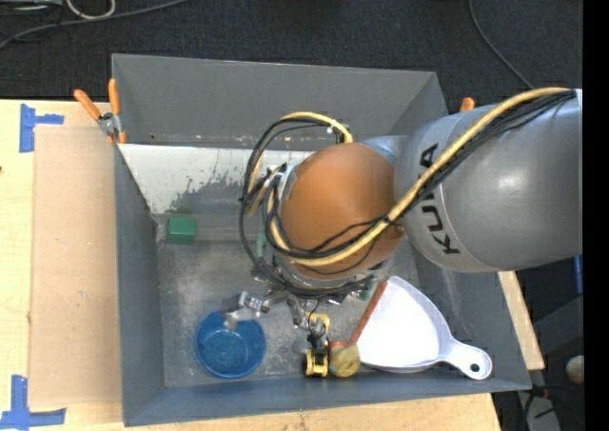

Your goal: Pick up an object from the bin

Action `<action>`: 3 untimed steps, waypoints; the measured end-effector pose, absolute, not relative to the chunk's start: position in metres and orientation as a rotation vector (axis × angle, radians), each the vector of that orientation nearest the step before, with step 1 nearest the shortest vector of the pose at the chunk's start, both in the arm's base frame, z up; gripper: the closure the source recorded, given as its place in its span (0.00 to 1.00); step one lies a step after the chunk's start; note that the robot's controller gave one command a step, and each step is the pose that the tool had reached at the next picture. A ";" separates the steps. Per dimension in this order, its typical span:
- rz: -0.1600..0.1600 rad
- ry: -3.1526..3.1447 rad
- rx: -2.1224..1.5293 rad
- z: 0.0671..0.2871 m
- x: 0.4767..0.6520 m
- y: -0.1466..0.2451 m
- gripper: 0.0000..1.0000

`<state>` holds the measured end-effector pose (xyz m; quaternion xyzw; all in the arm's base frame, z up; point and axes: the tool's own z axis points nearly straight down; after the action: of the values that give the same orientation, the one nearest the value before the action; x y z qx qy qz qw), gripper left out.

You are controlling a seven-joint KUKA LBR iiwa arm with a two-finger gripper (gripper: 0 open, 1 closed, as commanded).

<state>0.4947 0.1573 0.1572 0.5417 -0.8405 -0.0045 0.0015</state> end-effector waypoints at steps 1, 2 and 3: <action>-0.018 -2.764 1.486 0.136 0.528 0.140 0.00; -0.016 -2.681 1.631 0.136 0.527 0.148 0.00; -0.021 -2.549 1.828 0.071 0.543 0.132 1.00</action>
Offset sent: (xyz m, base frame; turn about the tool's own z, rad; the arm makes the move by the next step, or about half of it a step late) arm 0.0096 0.0087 -0.0138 -0.1444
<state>0.5434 0.1321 0.0711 0.5829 -0.8125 -0.0068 0.0023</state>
